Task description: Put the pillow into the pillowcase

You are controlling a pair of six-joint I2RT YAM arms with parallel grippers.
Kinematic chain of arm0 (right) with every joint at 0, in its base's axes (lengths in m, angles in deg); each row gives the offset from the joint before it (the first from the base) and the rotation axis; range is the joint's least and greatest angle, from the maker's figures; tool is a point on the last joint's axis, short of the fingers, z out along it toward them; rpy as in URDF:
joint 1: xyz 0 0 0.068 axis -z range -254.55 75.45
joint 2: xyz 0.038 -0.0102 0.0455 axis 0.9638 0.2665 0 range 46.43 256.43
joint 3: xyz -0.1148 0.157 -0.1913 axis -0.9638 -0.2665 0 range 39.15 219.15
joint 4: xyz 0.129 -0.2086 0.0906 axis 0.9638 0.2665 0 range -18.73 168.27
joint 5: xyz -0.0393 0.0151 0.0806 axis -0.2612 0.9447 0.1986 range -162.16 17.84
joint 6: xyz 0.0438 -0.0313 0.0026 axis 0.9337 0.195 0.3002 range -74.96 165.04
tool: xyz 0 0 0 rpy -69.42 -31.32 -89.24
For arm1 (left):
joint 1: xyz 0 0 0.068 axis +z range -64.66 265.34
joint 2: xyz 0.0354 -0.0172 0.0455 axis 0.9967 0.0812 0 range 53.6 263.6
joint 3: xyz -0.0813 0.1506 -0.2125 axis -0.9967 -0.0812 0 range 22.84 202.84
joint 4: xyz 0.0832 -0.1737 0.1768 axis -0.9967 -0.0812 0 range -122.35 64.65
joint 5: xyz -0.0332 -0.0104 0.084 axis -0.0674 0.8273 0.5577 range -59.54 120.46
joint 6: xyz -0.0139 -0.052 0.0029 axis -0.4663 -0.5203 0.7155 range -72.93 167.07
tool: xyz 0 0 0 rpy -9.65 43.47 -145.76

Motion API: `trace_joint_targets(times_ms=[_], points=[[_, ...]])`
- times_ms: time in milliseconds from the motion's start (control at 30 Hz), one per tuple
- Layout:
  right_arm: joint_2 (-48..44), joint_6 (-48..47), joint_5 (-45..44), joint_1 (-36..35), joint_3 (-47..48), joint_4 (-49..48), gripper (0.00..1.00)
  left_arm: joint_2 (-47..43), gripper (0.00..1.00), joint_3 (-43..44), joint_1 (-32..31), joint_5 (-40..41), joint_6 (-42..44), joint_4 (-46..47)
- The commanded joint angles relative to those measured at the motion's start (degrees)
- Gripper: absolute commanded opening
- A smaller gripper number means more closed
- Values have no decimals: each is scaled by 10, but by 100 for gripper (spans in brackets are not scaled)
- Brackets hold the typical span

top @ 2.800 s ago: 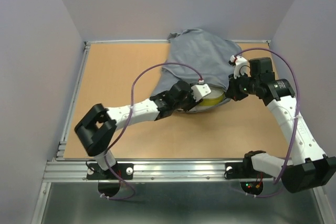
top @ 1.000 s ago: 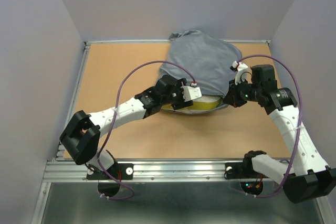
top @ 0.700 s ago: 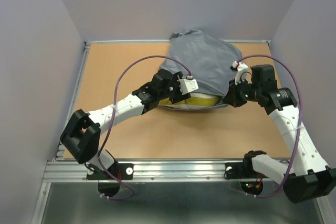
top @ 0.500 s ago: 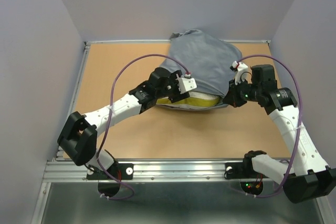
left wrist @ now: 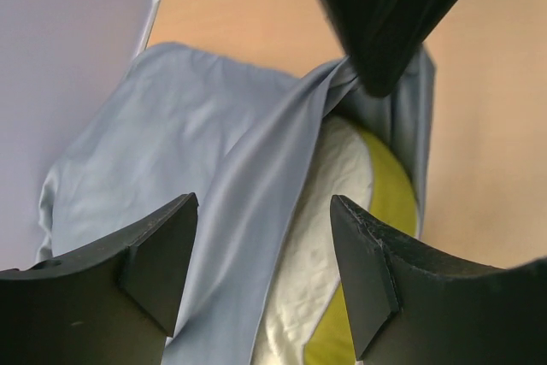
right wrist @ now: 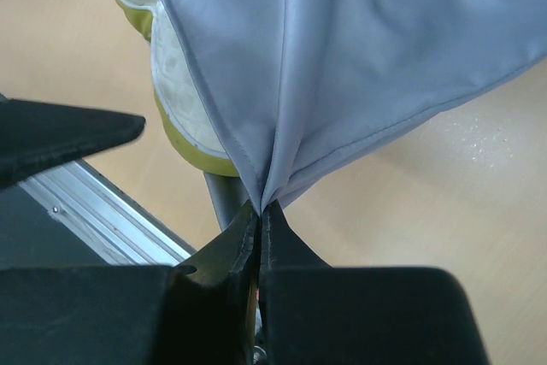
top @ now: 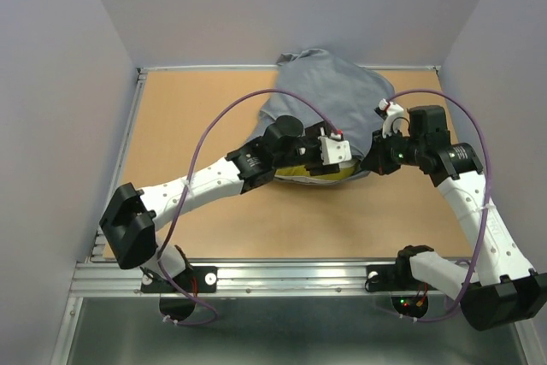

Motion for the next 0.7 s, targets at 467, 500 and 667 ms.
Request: trace_joint_targets(times_ms=[467, 500, 667], points=[[-50, 17, 31, -1, -11, -43, 1, 92, 69, 33, -14, 119, -3, 143], [-51, 18, 31, -1, -11, -42, 1, 95, 68, 32, -11, 128, -3, 146], [-53, 21, 17, -1, -10, -42, 1, 85, 63, -4, 21, 153, 2, 146]])
